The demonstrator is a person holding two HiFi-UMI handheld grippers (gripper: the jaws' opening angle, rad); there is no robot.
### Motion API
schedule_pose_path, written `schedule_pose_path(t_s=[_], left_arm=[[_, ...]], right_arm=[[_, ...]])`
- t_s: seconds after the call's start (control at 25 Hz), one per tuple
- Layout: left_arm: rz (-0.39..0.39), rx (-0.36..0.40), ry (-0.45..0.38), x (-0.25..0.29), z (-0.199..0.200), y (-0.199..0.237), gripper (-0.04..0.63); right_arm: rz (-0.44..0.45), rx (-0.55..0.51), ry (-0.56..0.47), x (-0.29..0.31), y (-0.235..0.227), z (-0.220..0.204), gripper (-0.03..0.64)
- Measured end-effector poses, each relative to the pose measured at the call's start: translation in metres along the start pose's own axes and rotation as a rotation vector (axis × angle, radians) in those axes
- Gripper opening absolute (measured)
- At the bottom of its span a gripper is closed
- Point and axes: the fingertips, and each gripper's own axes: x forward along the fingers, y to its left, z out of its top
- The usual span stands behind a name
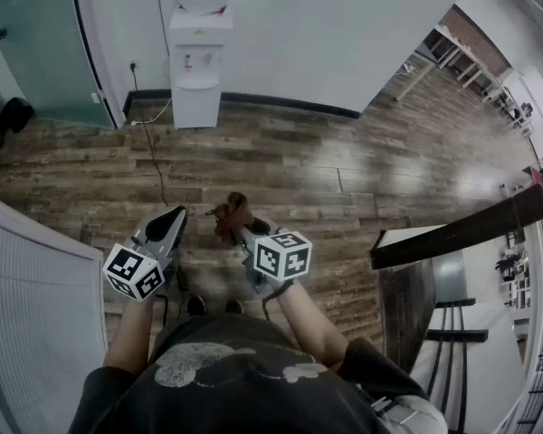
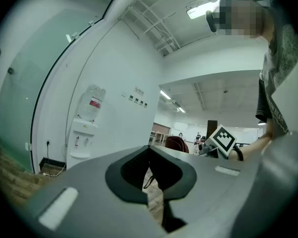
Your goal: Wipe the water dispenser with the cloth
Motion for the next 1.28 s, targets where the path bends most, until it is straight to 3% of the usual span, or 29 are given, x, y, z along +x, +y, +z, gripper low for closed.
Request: schedule_pose_path(t_s=[0.64, 0.84, 1.28], left_arm=[[-0.014, -0.009, 0.000, -0.009, -0.001, 0.002, 0.017], [0.022, 0.026, 0.015, -0.025, -0.002, 0.016, 0.017], [0.047, -0.021, 0.030, -0.050, -0.012, 0.059, 0.017]], right_arm=[[-0.055, -0.015, -0.007, -0.002, 0.004, 0.000, 0.057], [-0.095, -0.010, -0.033, 0.005, 0.000, 0.003, 0.058], [-0.145, -0.007, 0.019, 0.034, 0.003, -0.015, 0.058]])
